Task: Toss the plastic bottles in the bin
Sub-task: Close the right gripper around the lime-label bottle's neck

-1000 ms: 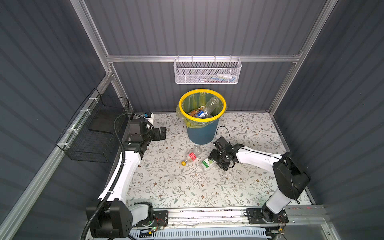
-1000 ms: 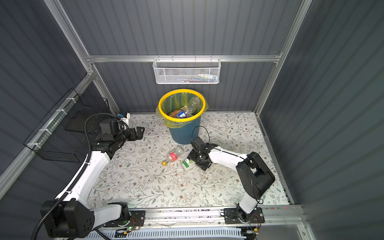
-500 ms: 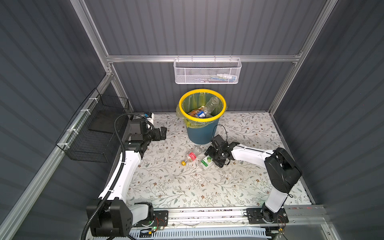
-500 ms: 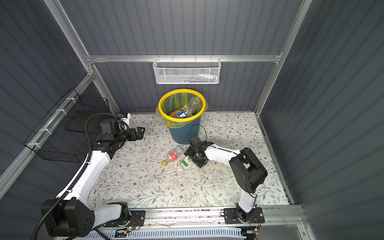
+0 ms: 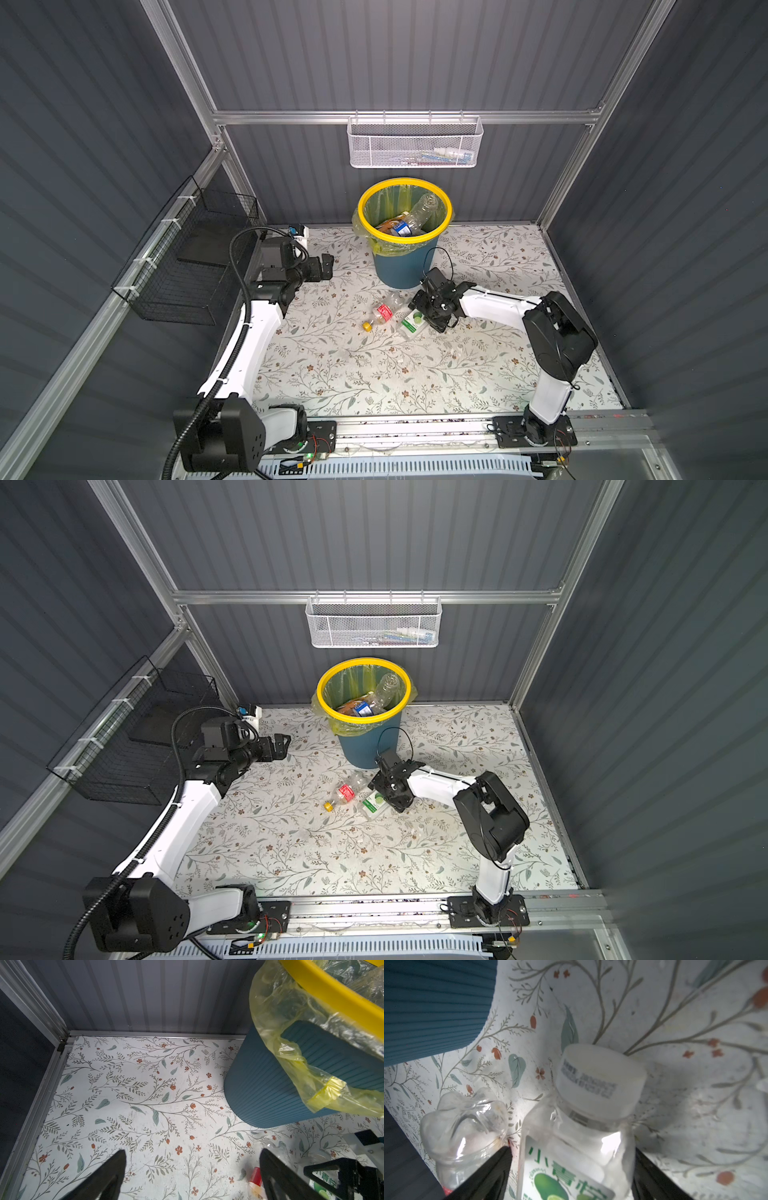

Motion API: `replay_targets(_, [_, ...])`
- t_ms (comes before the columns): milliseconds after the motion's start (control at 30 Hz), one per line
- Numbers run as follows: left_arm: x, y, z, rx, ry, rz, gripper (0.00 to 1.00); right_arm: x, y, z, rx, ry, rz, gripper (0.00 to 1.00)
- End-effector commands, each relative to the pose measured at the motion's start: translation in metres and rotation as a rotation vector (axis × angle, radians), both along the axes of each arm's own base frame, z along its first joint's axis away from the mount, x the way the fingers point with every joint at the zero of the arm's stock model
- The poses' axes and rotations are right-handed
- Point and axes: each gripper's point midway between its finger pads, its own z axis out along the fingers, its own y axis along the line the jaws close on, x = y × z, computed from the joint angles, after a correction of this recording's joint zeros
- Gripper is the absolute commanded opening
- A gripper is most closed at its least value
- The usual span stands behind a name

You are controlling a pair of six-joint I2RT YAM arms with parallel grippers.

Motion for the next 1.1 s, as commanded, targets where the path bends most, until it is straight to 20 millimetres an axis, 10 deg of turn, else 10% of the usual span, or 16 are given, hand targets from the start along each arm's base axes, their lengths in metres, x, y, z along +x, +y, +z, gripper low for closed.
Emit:
replay_targets(0, [0.001,-0.001,-0.006,-0.007,0.014,-0.013,1.0,-0.005,-0.013,-0.005,-0.044,0.01,0.001,0.84])
replay_targets(500, [0.001,-0.001,-0.008,-0.008,0.023,-0.017,1.0,-0.023,-0.057,0.001,-0.118,-0.03,-0.003,0.74])
replay_targets(1067, [0.002,-0.002,-0.009,-0.011,0.026,-0.02,1.0,-0.011,-0.029,0.005,-0.073,-0.014,0.019,0.91])
